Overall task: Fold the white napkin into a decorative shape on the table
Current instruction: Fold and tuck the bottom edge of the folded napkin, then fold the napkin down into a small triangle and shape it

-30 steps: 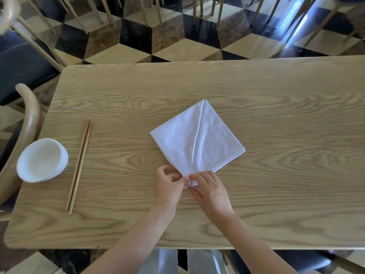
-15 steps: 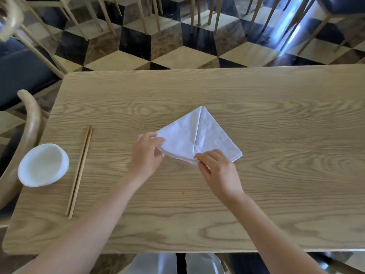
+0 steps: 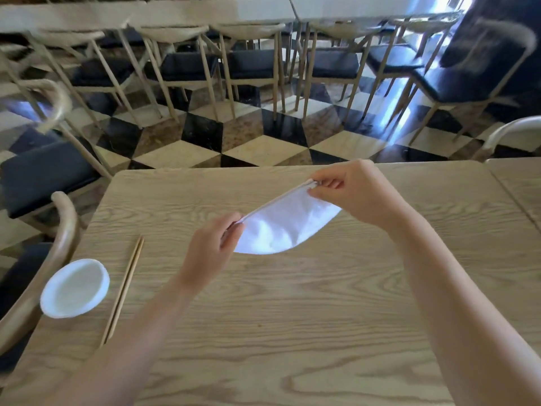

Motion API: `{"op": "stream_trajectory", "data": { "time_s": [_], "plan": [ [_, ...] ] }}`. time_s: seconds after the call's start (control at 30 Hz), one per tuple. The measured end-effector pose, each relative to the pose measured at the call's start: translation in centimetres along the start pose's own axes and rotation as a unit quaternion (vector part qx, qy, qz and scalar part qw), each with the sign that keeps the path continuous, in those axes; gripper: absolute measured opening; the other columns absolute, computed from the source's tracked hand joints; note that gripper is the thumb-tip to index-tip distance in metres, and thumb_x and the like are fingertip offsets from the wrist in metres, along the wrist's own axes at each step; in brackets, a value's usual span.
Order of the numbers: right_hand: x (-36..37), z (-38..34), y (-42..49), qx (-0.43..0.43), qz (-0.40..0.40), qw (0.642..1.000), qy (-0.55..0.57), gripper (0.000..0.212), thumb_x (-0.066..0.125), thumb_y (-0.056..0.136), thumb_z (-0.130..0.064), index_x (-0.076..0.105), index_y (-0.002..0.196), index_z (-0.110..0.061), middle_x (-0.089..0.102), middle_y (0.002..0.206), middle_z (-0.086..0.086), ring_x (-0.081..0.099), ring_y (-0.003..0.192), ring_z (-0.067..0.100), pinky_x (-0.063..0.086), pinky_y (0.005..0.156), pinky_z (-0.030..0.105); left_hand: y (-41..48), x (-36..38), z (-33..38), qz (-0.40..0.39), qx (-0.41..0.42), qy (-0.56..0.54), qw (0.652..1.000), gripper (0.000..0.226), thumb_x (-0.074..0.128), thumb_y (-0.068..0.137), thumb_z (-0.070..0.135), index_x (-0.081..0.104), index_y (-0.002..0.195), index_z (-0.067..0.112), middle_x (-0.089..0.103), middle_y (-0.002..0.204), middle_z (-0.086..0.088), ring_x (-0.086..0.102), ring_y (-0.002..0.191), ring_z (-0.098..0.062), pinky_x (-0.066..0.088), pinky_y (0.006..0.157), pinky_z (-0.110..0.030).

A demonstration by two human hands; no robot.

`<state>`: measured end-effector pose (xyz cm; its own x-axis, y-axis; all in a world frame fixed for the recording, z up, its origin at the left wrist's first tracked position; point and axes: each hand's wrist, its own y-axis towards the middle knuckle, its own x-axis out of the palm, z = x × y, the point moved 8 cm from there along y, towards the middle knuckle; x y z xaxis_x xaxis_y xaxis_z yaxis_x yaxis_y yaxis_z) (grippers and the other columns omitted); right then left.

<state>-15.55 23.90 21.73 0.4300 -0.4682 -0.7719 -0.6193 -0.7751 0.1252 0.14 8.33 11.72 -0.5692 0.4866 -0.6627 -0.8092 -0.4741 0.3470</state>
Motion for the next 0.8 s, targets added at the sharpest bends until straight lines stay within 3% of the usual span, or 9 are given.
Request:
{"op": "stream_trajectory", "data": {
  "time_s": [0.07,0.13,0.2,0.3,0.33,0.43,0.53,0.63,0.8],
  "plan": [
    [-1.3,-0.4,-0.3,0.001,-0.008,1.0,0.027,0.025,0.07,0.081,-0.017,0.071,0.106,-0.014,0.064,0.083,-0.007,0.055,0.071,-0.004,0.042,0.068,0.002,-0.9,-0.3,1.0,-0.027,0.02,-0.002,0.999,0.025,0.05,0.079,0.045,0.053,0.093,0.025,0.051,0.067,0.017,0.049,0.068,0.007,0.035,0.061,-0.008],
    [-1.1,0.1,0.3,0.008,-0.039,0.999,0.019,0.026,0.071,0.08,-0.018,0.071,0.106,-0.014,0.068,0.087,-0.004,0.06,0.075,0.0,0.044,0.071,0.003,-1.7,0.4,0.4,-0.062,-0.005,-0.004,0.998,0.04,0.055,0.071,0.051,0.058,0.095,0.019,0.059,0.072,0.013,0.053,0.071,-0.005,0.037,0.063,-0.016],
    [0.4,1.5,1.3,0.029,-0.087,0.996,-0.008,0.025,0.07,0.081,-0.021,0.071,0.104,-0.011,0.072,0.094,0.004,0.066,0.082,0.016,0.051,0.081,0.02,-2.2,1.2,-0.9,-0.081,-0.045,-0.014,0.996,0.04,0.057,0.069,0.05,0.062,0.09,0.017,0.063,0.069,0.011,0.054,0.068,-0.011,0.038,0.06,-0.018],
    [3.4,4.3,3.7,0.054,-0.12,0.99,-0.045,0.028,0.066,0.082,-0.02,0.067,0.096,0.005,0.069,0.097,0.022,0.063,0.084,0.037,0.052,0.084,0.048,-2.3,2.9,-3.9,-0.123,-0.149,-0.12,0.974,0.005,0.067,0.076,0.028,0.063,0.078,0.026,0.061,0.061,0.016,0.055,0.052,-0.002,0.041,0.054,-0.01],
    [4.6,5.1,4.6,0.055,-0.118,0.99,-0.054,0.028,0.065,0.083,-0.018,0.067,0.096,0.006,0.069,0.096,0.021,0.062,0.082,0.037,0.053,0.08,0.046,-2.2,3.5,-4.9,-0.134,-0.183,-0.156,0.961,0.005,0.067,0.077,0.024,0.063,0.073,0.024,0.06,0.057,0.01,0.055,0.05,-0.004,0.043,0.053,-0.014],
    [8.3,6.3,7.4,0.048,-0.104,0.989,-0.091,0.019,0.062,0.085,-0.014,0.071,0.097,-0.002,0.069,0.094,0.004,0.06,0.08,0.021,0.047,0.062,0.018,-1.4,5.2,-8.9,-0.139,-0.266,-0.155,0.941,0.015,0.066,0.077,0.022,0.058,0.064,0.018,0.057,0.055,0.001,0.055,0.05,-0.014,0.043,0.056,-0.027],
    [11.9,7.6,9.6,0.065,-0.082,0.988,-0.114,0.016,0.055,0.084,-0.007,0.068,0.079,0.001,0.068,0.08,0.014,0.062,0.074,0.03,0.047,0.056,0.03,-0.2,6.8,-12.4,-0.143,-0.314,-0.139,0.928,0.02,0.064,0.08,0.015,0.053,0.063,0.013,0.053,0.058,-0.004,0.052,0.053,-0.018,0.043,0.058,-0.03],
    [14.0,8.4,10.9,0.059,-0.043,0.991,-0.116,0.022,0.05,0.082,-0.005,0.055,0.061,-0.002,0.056,0.059,0.013,0.05,0.055,0.031,0.033,0.047,0.027,1.1,7.4,-14.9,-0.157,-0.34,-0.153,0.914,0.018,0.061,0.084,0.009,0.055,0.067,0.011,0.054,0.066,-0.005,0.054,0.058,-0.017,0.048,0.053,-0.023],
    [14.2,6.8,11.0,-0.05,0.034,0.993,-0.106,0.019,0.053,0.088,-0.009,0.064,0.074,-0.005,0.059,0.066,0.007,0.052,0.065,0.024,0.038,0.051,0.032,3.0,6.4,-17.8,-0.122,-0.346,-0.129,0.921,0.021,0.062,0.081,0.006,0.055,0.064,0.017,0.055,0.065,-0.003,0.057,0.053,-0.021,0.047,0.052,-0.023]
  ]
}}
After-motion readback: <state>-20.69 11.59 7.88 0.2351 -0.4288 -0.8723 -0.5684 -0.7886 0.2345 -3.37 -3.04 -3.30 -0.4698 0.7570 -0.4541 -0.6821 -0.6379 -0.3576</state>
